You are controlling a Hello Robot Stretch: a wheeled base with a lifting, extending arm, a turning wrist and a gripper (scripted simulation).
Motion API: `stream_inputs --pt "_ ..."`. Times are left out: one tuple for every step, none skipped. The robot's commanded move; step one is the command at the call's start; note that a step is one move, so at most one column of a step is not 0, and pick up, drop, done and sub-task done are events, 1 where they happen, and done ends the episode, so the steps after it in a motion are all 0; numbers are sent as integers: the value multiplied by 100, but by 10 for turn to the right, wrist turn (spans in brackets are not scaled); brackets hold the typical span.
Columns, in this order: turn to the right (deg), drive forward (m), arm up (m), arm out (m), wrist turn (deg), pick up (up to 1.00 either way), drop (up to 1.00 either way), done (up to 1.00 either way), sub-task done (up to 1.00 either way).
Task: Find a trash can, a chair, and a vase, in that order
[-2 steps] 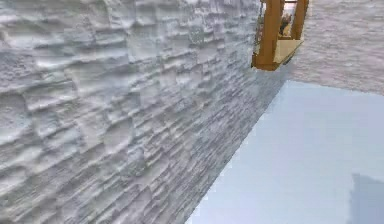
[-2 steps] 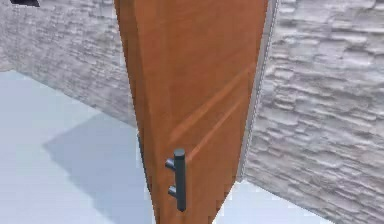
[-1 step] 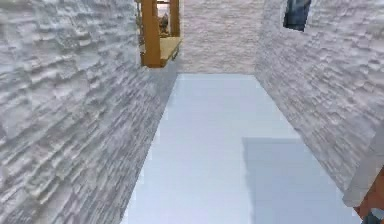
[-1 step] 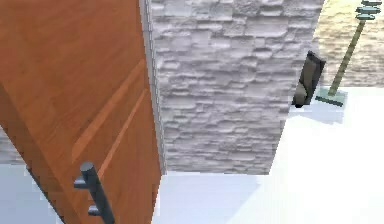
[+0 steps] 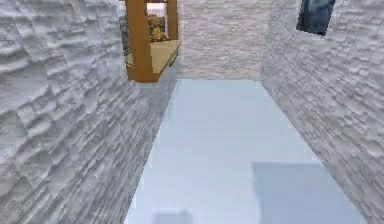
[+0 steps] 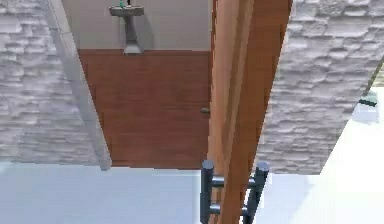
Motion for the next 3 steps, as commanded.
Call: stream_inputs --pt "450 0 0 0 0 0 0 0 0" --pt "30 0 0 0 0 0 0 0 0" --pt "-180 0 0 0 0 0 0 0 0"
